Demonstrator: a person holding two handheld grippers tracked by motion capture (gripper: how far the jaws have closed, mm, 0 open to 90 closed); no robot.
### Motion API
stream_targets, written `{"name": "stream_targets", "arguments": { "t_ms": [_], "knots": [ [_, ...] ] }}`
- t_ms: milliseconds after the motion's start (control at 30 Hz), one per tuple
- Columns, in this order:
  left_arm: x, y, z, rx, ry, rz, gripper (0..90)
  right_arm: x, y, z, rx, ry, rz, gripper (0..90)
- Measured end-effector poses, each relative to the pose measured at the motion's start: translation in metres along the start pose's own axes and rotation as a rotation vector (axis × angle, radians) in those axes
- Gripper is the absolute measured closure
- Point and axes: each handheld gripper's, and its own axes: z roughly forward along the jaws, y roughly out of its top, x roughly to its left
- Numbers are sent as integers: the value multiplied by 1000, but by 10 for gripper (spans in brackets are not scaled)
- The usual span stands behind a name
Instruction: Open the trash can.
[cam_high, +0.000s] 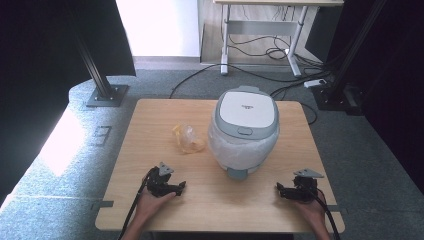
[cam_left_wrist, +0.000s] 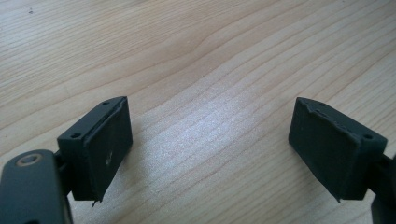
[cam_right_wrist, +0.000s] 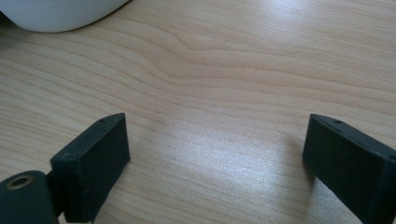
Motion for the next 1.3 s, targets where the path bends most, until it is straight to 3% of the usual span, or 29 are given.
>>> {"name": "stream_targets", "arguments": {
  "t_ms": [200,233,367,567,767,933,1167,1300],
  "knots": [
    [0,0,0,0,-1,1,129,-3,-2,-5,-42,-11,17,203],
    [0,0,0,0,-2,2,128,-6,-1,-10,-66,13,25,268],
    [0,0,0,1,-3,3,128,-8,1,-25,-129,60,53,317],
    [0,0,0,1,-4,4,128,-9,4,-43,-191,81,48,341],
    [0,1,1,1,-5,4,127,-7,12,-63,-259,147,43,364],
    [0,1,1,1,-5,4,127,-5,18,-76,-299,154,36,387],
    [0,1,1,0,-5,4,127,-2,27,-93,-349,176,17,497],
    [0,1,1,1,-5,4,127,0,35,-105,-386,230,21,571]
  ]
}}
